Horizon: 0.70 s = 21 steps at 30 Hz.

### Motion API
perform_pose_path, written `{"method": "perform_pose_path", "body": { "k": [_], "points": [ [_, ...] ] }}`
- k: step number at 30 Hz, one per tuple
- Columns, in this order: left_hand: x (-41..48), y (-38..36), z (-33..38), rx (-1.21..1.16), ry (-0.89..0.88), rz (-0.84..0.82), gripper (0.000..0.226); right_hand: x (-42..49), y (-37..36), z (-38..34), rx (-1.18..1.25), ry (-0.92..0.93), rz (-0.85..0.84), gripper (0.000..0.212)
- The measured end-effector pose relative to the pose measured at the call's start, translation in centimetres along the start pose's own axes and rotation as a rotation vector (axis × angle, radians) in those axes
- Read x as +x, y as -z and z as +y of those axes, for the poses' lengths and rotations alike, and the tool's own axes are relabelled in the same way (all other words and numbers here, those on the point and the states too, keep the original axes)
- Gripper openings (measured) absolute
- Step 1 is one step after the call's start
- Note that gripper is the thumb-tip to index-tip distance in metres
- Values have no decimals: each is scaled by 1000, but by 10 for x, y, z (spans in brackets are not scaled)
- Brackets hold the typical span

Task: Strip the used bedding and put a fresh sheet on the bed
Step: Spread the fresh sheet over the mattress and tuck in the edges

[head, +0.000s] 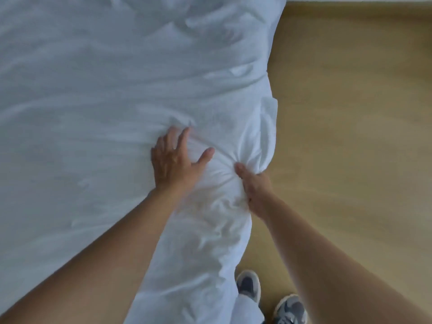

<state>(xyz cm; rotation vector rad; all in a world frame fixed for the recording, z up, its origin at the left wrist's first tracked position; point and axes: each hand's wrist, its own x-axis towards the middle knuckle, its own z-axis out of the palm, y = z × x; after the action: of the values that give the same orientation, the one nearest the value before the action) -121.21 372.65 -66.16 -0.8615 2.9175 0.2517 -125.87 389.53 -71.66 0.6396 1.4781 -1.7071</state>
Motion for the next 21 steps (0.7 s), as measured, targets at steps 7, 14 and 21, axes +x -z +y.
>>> {"method": "perform_pose_path", "body": {
  "k": [7, 14, 21],
  "points": [
    [83, -11, 18, -44, -146, 143, 61, 83, -43, -140, 5, 24, -232, 55],
    [155, -28, 60, -17, -170, -25, 109, 112, -14, -133, -10, -174, -104, 55],
    [288, -3, 65, -80, -62, 108, 120, 216, -56, -270, 27, 37, -167, 54]
  ]
}}
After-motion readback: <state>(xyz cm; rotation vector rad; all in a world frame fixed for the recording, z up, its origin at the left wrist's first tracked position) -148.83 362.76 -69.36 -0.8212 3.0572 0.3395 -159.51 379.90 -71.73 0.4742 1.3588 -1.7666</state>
